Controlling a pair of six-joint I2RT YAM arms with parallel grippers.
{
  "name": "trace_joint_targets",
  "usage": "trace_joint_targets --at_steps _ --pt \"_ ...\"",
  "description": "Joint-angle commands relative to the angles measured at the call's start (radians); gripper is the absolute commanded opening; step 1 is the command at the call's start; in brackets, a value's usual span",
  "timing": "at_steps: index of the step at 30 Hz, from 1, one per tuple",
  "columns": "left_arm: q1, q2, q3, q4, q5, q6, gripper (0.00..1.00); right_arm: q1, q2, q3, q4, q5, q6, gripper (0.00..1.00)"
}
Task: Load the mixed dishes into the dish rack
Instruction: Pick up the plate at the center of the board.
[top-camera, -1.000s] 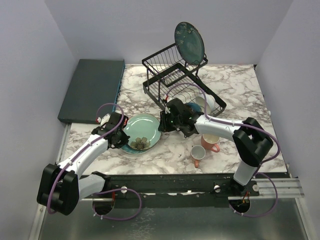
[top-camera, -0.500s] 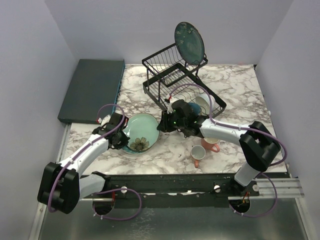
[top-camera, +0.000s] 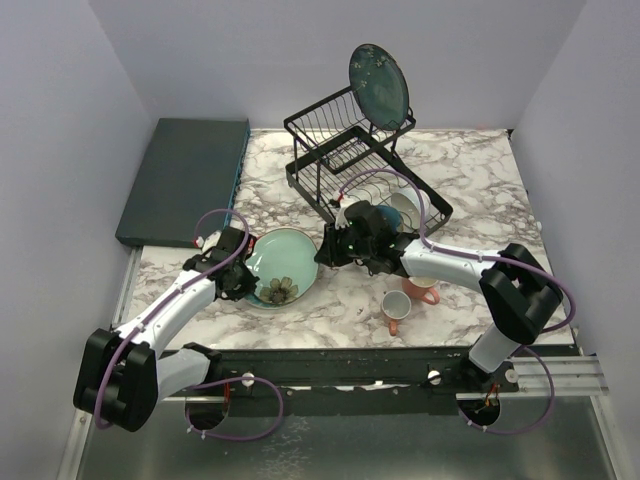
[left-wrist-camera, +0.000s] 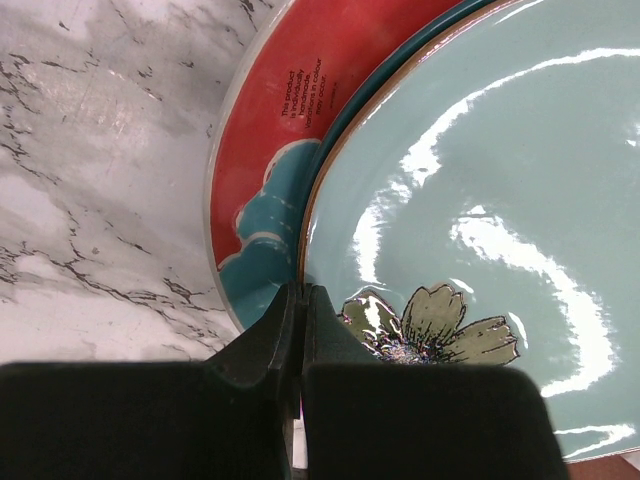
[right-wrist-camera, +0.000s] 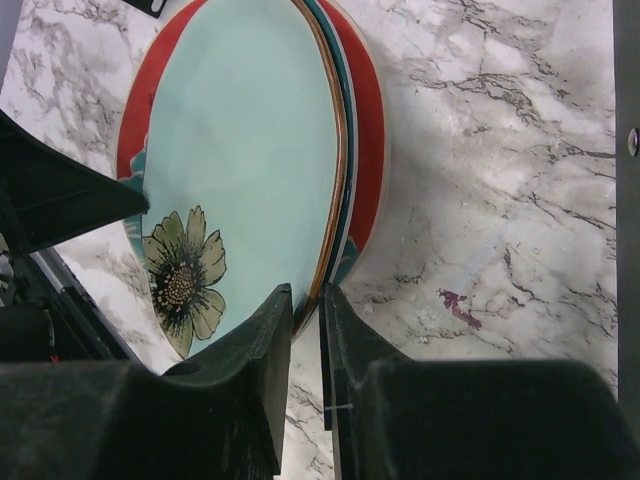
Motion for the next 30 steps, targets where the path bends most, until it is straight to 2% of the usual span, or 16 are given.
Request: trace_joint_targets --at_steps 1,12,22,30 --pt "-0.002 -0.018 0.021 0.013 0.068 0.013 0.0 0.018 -0.009 -0.006 0.047 -0.079 0.004 0.22" --pt "-0.003 0.025 0.051 0.043 0.09 0.04 0.0 0.018 0.027 -0.01 -0.015 -0.066 0.024 0.36" --pt "-0.003 0.03 0.058 0.065 0.111 0.061 0.0 0.018 0.044 -0.007 -0.02 -0.066 0.03 0.38" --pt "-0.003 0.026 0.053 0.07 0.109 0.075 0.0 0.018 0.041 0.03 -0.059 -0.027 0.0 0.46"
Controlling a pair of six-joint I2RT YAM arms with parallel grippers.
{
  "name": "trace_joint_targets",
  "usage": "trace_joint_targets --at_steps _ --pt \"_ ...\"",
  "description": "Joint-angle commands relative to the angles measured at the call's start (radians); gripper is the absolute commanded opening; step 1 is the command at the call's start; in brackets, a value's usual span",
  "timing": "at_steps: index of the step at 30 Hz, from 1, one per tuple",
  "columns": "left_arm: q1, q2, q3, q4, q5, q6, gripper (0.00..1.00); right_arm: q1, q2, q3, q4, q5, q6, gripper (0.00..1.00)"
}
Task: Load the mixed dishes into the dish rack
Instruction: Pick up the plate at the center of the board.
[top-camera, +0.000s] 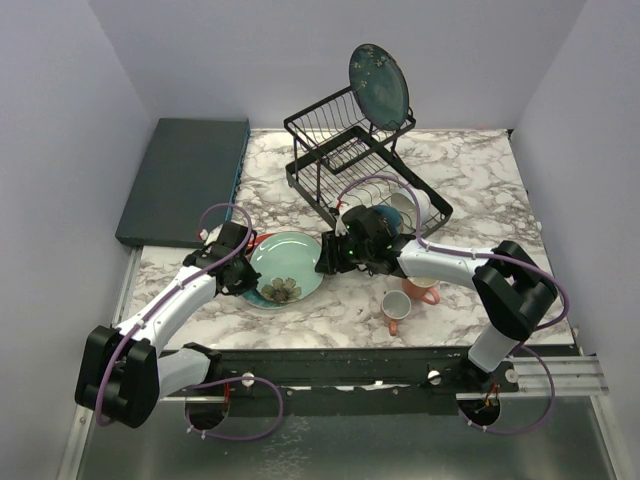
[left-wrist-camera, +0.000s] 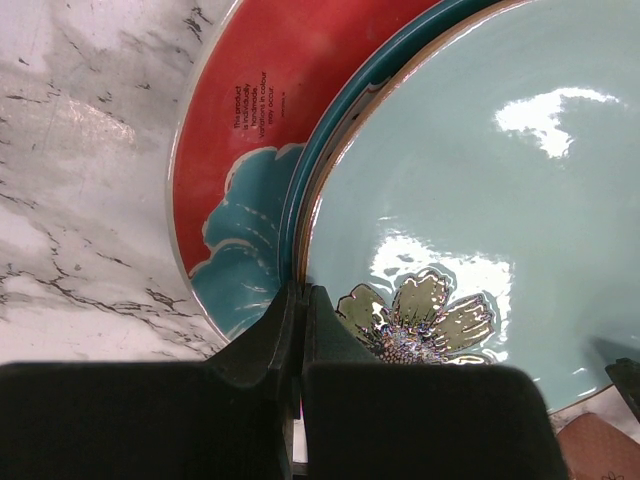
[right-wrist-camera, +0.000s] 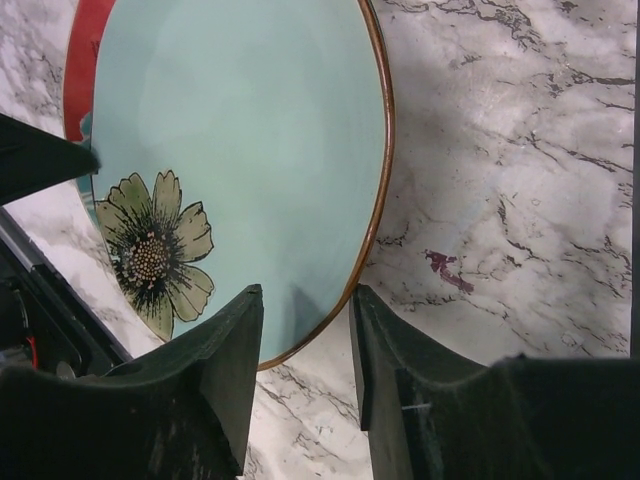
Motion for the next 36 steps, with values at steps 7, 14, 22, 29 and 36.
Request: trace_joint_targets --at_steps 7,14,22,29,36 --pt "-0.006 0.012 0.013 0.068 0.08 0.011 0.0 0.018 0.01 0.057 -0.005 0.028 -0.019 0.49" --pt "-0.006 0.018 0.01 0.072 0.088 0.023 0.0 0.018 -0.03 0.021 0.089 -0.028 -0.02 0.45" --pt "-0.006 0.017 0.012 0.077 0.092 0.033 0.0 0.018 -0.062 -0.028 0.221 -0.099 0.019 0.4" --pt "-0.006 0.002 0.007 0.085 0.096 0.042 0.0 0.018 -0.024 -0.061 0.335 -0.158 0.097 0.4" --pt "-0.006 -0.007 0.001 0.094 0.096 0.047 0.0 0.018 0.03 -0.056 0.4 -0.209 0.157 0.4"
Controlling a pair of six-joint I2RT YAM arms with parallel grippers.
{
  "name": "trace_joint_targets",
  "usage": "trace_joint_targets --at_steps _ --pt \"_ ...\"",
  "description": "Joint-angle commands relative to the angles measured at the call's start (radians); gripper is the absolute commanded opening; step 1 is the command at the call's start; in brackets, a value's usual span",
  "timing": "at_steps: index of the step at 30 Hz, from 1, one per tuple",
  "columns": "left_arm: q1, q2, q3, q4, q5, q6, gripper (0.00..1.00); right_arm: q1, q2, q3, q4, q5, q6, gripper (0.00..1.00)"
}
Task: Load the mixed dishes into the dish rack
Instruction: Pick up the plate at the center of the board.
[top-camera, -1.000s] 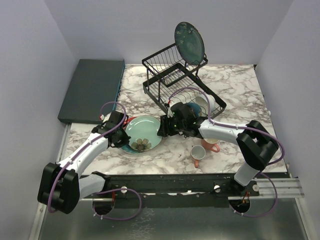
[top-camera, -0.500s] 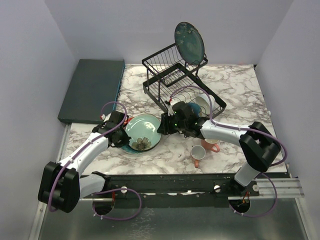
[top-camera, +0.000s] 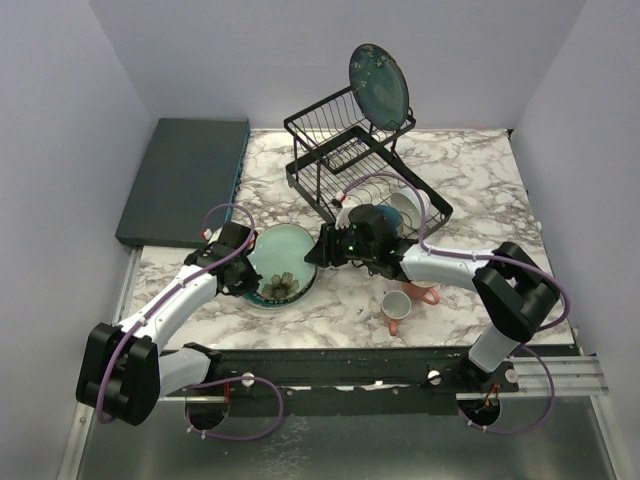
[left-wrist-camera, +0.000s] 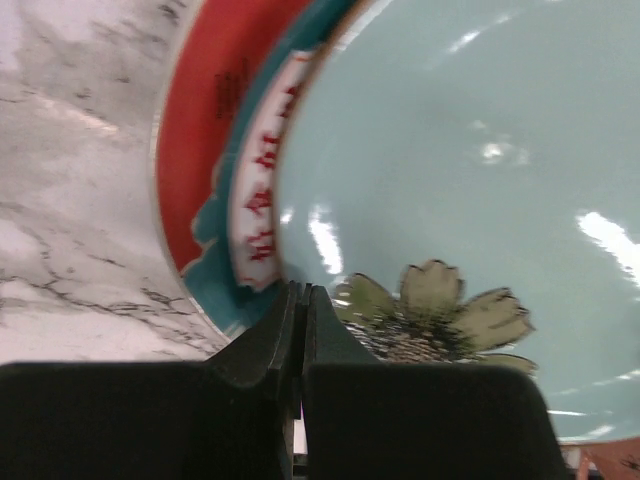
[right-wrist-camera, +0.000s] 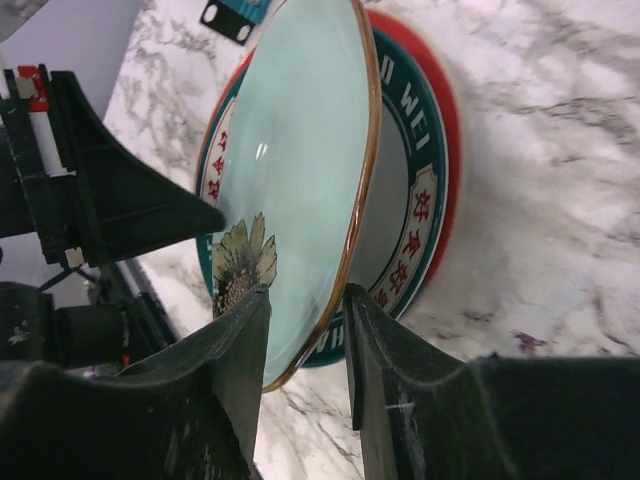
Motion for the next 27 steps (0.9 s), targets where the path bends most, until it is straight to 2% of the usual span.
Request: trace_joint_targets --at_steps 1,16,21,27 --pt "-0.007 -0.022 0.001 0.088 0.087 -0.001 0.0 0.023 0.054 0.008 0.123 -0.142 0.074 0.4" --pt "-0.006 -0.016 -0.001 0.098 0.092 0.009 0.0 0.023 0.128 0.02 0.183 -0.16 0.14 0.39" --pt "-0.007 -0.037 0.011 0.092 0.072 0.011 0.0 0.023 0.13 0.015 0.19 -0.14 0.152 0.32" --pt "-0.007 -0.047 0.037 0.056 0.034 0.009 0.0 0.023 0.125 0.006 0.201 -0.127 0.163 0.15"
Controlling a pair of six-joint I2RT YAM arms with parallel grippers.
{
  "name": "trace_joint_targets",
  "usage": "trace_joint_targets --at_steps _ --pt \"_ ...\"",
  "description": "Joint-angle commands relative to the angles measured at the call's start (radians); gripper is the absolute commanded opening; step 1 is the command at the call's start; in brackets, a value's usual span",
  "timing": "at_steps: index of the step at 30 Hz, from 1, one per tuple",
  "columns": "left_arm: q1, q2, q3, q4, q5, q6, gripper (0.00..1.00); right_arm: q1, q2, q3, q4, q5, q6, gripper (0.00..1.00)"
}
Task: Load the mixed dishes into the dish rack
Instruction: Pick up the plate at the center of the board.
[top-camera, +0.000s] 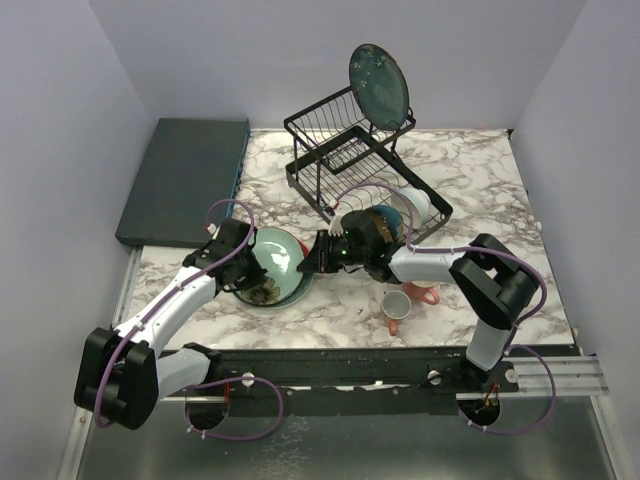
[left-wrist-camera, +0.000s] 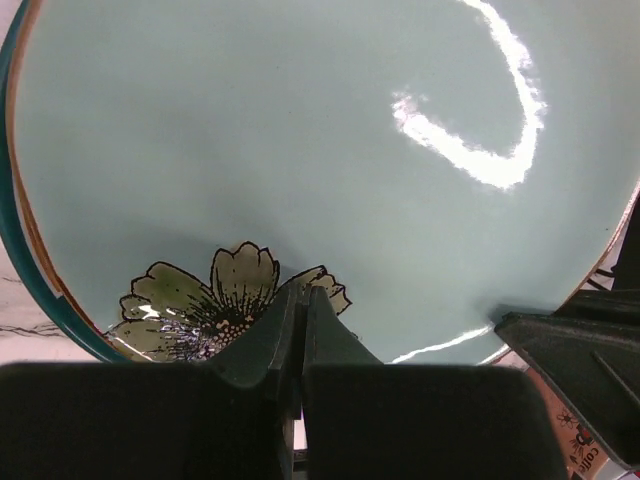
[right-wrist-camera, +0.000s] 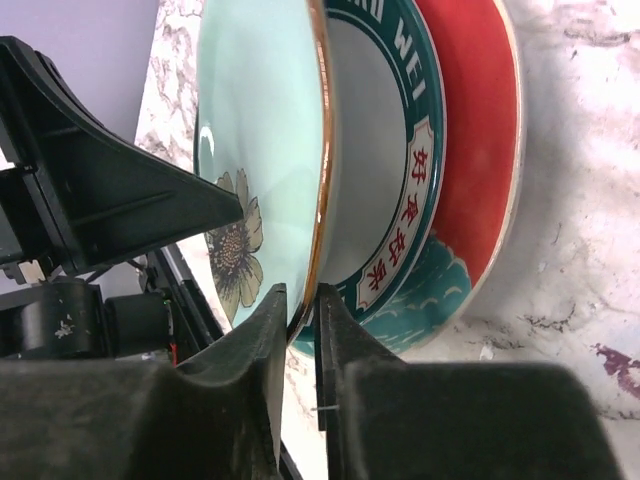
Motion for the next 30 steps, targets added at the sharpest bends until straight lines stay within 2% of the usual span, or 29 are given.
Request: trace_joint_targets --at_steps 1,7,13,17,23,26,30 --pt "-0.004 -0.029 0.039 -0.032 -0.048 0.011 0.01 0.008 0.006 0.006 0.092 -0.006 0.015 0.13" --pt "-0.004 -0.066 0.068 -0.09 -0.103 0.026 0.21 0.008 -0.021 -0.003 0.074 0.014 0.013 0.0" --pt "-0.004 -0.113 0.104 -0.155 -0.146 0.034 0.47 0.008 -0.073 -0.021 0.038 0.053 0.003 0.0" --pt "-0.004 -0.138 0.134 -0.187 -0.166 0.035 0.6 0.008 -0.106 -0.027 0.017 0.077 0.003 0.0" --pt "-0.004 -0.151 0.167 -0.213 -0.225 0.042 0.71 0.008 -0.158 -0.041 0.002 0.098 0.002 0.0" --pt "-0.003 -0.148 0.17 -0.213 -0.247 0.044 0.8 0.008 -0.182 -0.047 -0.014 0.113 0.0 0.0" --pt "0.004 -0.135 0.182 -0.212 -0.251 0.059 0.83 0.007 -0.216 -0.059 -0.029 0.128 0.001 0.0"
